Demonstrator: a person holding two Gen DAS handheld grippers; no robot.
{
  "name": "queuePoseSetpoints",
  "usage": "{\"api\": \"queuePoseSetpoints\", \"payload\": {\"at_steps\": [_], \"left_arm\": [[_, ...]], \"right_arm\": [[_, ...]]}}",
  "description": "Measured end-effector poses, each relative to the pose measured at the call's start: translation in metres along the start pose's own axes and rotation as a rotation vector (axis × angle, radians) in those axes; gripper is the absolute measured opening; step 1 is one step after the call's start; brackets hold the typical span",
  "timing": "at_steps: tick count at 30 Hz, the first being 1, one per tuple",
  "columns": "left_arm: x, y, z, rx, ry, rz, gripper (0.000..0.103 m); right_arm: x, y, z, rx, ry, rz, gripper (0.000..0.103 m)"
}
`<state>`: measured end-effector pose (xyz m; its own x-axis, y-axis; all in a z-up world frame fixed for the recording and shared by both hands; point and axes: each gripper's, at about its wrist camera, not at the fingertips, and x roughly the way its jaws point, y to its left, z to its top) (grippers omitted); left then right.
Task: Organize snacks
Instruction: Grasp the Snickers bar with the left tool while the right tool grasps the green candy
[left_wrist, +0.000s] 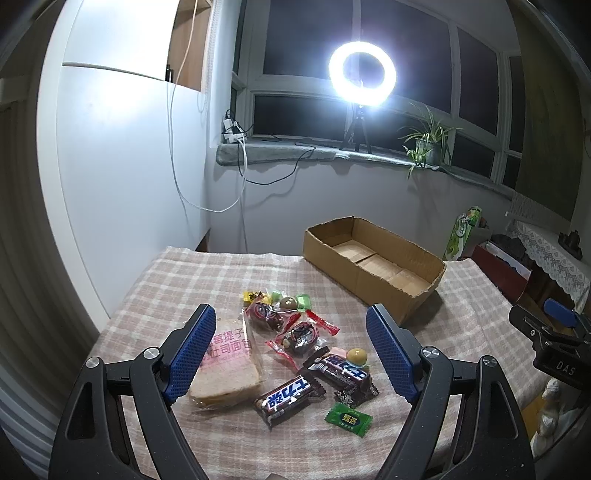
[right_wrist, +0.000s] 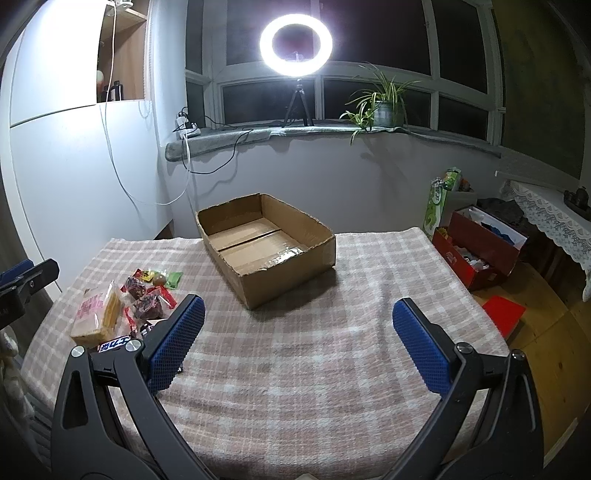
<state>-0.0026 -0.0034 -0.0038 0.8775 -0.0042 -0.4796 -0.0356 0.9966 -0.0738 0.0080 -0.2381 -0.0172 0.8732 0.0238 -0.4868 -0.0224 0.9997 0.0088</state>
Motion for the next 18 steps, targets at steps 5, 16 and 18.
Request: {"api": "queuePoseSetpoints", "payload": {"at_steps": [5, 16, 18], "left_arm": [[0.002, 0.004, -0.001, -0.003, 0.008, 0.001, 0.084], [0.008, 0.03, -0.009, -0.038, 0.036, 0.026, 0.084], [0.009, 0.036, -0.011, -0.045, 0.043, 0.037, 0.084]], "right_arm": [[0.005, 0.001, -0.001, -0.009, 0.01, 0.018, 0.103], [0.014, 0.008, -0.007, -0.038, 0.038, 0.077, 0.103], [0.016, 0.012, -0.009, -0.047, 0.039, 0.098, 0.103]]}}
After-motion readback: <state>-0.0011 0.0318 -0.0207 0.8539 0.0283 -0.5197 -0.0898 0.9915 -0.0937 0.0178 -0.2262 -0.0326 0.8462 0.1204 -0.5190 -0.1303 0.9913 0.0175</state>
